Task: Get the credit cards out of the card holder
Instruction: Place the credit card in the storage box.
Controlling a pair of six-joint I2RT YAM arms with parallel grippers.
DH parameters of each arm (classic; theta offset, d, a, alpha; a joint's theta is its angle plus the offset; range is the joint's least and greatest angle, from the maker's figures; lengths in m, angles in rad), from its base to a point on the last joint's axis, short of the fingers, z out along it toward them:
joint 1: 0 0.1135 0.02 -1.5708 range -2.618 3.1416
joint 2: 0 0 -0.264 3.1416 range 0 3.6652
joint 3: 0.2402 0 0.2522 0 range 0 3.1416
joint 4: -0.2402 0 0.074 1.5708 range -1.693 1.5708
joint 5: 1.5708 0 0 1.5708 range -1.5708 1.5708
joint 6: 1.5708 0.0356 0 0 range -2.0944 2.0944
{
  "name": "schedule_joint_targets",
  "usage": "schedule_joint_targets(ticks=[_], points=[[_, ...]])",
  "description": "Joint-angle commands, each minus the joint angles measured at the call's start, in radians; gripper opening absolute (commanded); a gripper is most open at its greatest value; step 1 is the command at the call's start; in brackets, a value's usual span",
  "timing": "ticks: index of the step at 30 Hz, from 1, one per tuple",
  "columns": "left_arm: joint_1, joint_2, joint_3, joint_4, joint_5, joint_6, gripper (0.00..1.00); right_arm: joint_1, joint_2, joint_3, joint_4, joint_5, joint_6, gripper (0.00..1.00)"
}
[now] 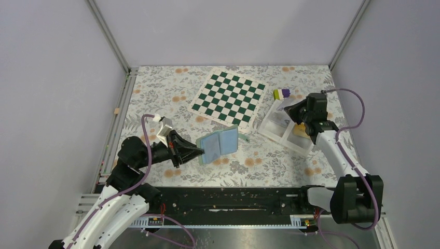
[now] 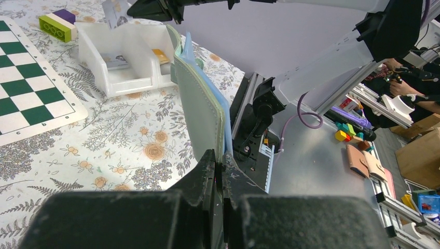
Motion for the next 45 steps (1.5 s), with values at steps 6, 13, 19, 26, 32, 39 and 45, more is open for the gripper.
schedule_joint_targets(ticks=[6, 13, 19, 26, 32, 39, 45], points=[[-0.002, -0.020, 0.025, 0.047, -0.012, 0.005, 0.00, 0.106, -0.045, -0.207, 0.355, 0.481, 0.586, 0.00], [-0.003, -0.032, 0.022, 0.046, -0.016, 0.007, 0.00, 0.186, 0.099, -0.180, 0.351, 0.588, 0.842, 0.00], [-0.007, -0.034, 0.021, 0.045, -0.014, 0.006, 0.00, 0.324, 0.126, -0.111, 0.142, 0.791, 1.040, 0.00], [-0.022, -0.039, 0.024, 0.028, -0.018, 0.016, 0.00, 0.369, 0.179, -0.073, -0.038, 0.885, 1.284, 0.00], [-0.030, -0.045, 0.025, 0.024, -0.016, 0.018, 0.00, 0.377, 0.187, -0.063, -0.087, 0.915, 1.333, 0.00], [-0.045, -0.045, 0.026, 0.019, -0.014, 0.023, 0.00, 0.399, 0.276, 0.005, -0.066, 0.922, 1.376, 0.00], [-0.048, -0.057, 0.030, 0.011, -0.021, 0.029, 0.00, 0.445, 0.324, 0.067, -0.147, 0.964, 1.506, 0.00]])
